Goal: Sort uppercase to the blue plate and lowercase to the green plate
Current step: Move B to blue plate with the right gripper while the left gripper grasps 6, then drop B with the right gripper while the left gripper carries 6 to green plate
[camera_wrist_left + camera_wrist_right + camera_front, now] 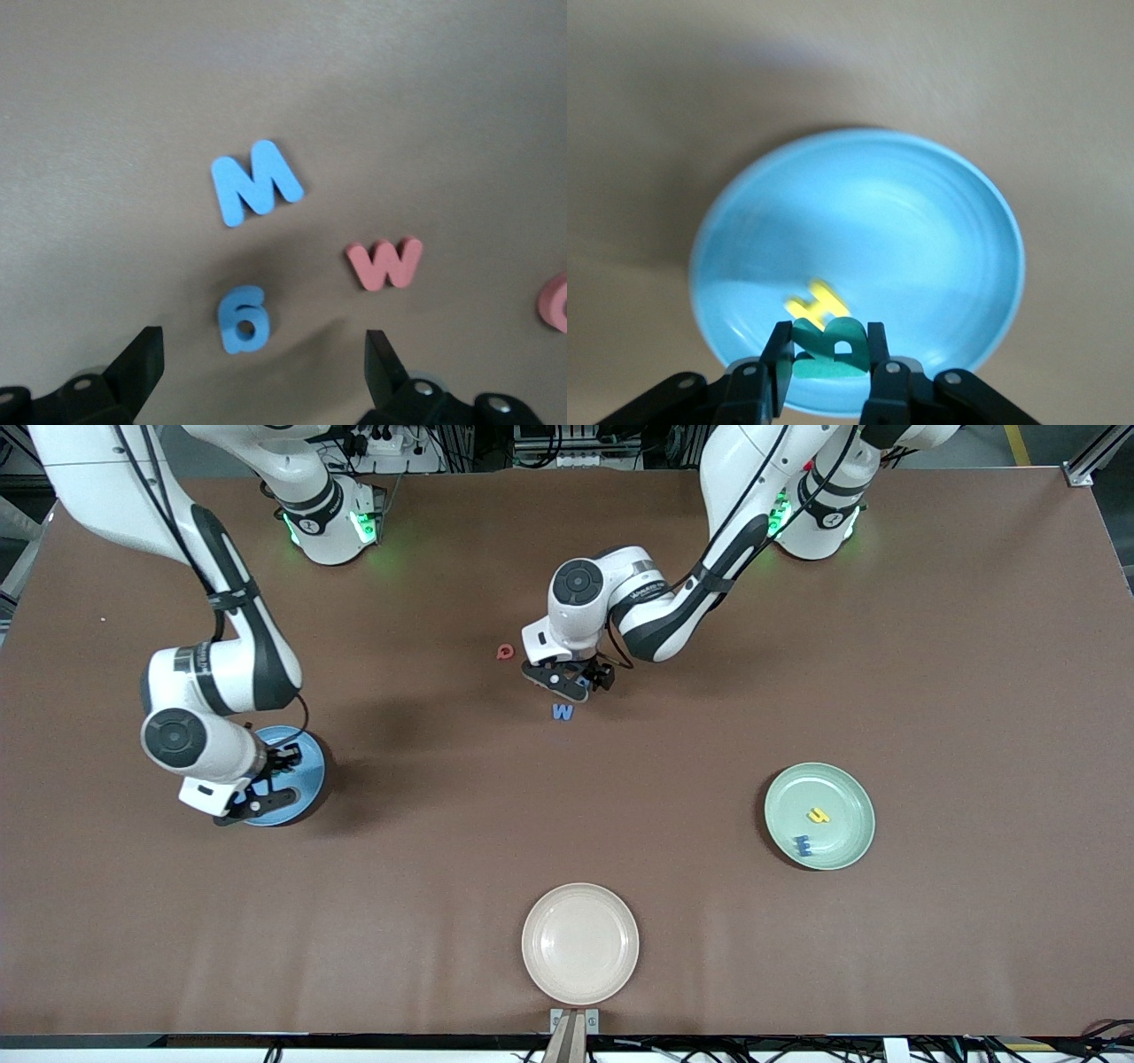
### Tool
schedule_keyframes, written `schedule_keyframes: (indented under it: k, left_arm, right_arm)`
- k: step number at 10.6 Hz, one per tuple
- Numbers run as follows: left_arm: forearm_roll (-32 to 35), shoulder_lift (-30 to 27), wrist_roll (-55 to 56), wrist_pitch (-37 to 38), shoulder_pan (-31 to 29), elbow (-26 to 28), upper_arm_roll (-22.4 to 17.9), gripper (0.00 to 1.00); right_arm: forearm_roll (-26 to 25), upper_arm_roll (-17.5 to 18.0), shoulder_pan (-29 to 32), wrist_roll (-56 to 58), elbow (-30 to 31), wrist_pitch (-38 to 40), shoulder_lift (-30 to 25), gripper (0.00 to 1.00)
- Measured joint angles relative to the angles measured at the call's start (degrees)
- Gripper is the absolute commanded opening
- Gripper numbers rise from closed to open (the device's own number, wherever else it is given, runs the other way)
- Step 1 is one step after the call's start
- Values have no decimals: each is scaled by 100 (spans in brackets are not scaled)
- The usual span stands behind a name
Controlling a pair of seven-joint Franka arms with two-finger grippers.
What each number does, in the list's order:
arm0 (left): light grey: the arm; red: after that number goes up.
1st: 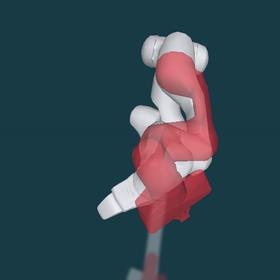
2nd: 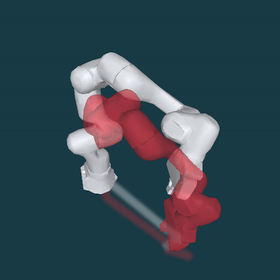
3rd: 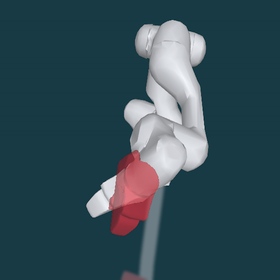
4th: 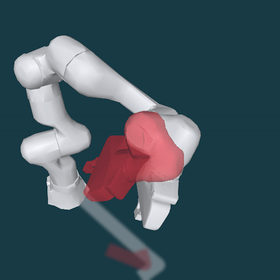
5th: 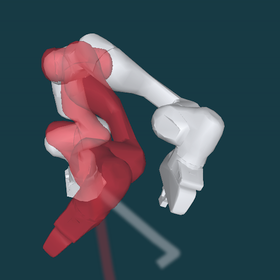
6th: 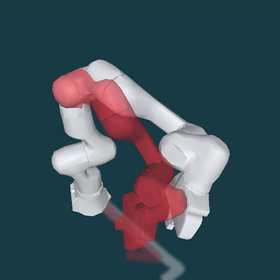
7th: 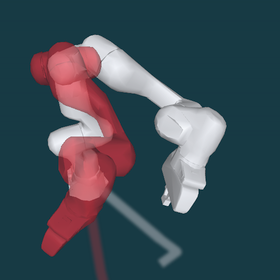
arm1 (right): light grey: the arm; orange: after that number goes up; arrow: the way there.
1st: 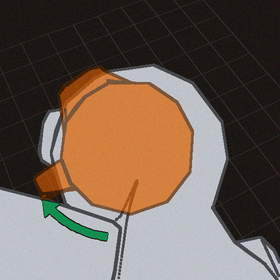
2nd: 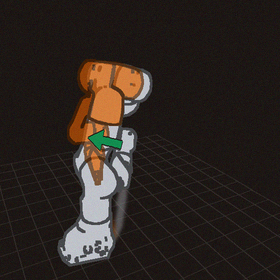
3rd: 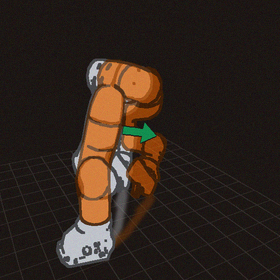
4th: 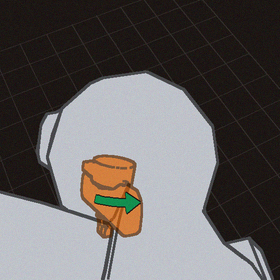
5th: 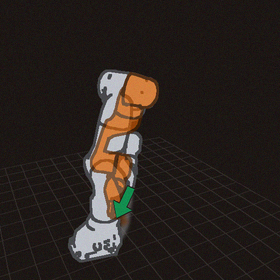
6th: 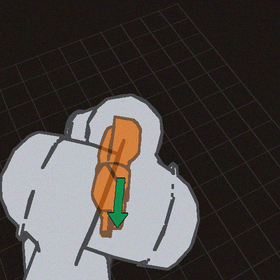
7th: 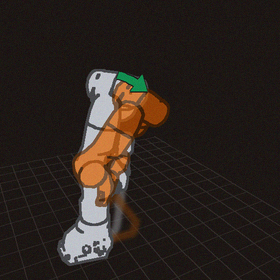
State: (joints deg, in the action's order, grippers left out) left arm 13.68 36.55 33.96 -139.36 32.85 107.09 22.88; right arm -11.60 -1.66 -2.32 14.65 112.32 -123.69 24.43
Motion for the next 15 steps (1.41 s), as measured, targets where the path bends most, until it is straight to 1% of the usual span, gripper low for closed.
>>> schedule_keyframes:
  k: [2,3,4,5,6,7,8,9,10,12,13,14,15]
  left_arm:
    - [3,0,-1,5,-23,-17,-28,90]
    - [3,3,-1,10,-25,-17,-47,88]
    - [3,14,-1,15,-25,-15,-55,86]
    - [3,36,-1,17,-23,-12,-55,86]
    - [3,68,-1,21,-22,-5,-57,86]
    - [3,99,-1,22,-23,9,-60,84]
    - [3,125,0,23,-23,26,-62,78]
    - [3,133,1,23,-23,49,-63,70]
    - [3,133,4,23,-24,66,-64,56]
    - [4,130,5,51,-24,75,-65,22]
    - [6,105,5,121,-34,70,-74,7]
    - [8,95,5,155,-45,66,-77,0]
    - [8,95,5,161,-46,65,-76,0]
  right_arm:
    - [46,-298,132,735,105,97,2,32]
    - [128,-375,206,916,180,98,7,32]
    - [233,-397,254,999,239,87,18,37]
    - [326,-394,258,1011,277,21,49,42]
    - [419,-386,248,1015,296,-135,123,58]
    - [458,-383,243,1015,299,-292,236,77]
    - [472,-383,244,1015,300,-403,352,79]
    - [476,-383,244,1015,298,-433,425,79]
    - [479,-383,243,1014,287,-397,435,78]
    - [494,-375,221,941,132,-16,345,79]
    - [503,-359,176,854,64,148,227,79]
    - [515,-330,115,741,40,224,80,79]
    - [565,-277,59,578,37,320,-41,79]
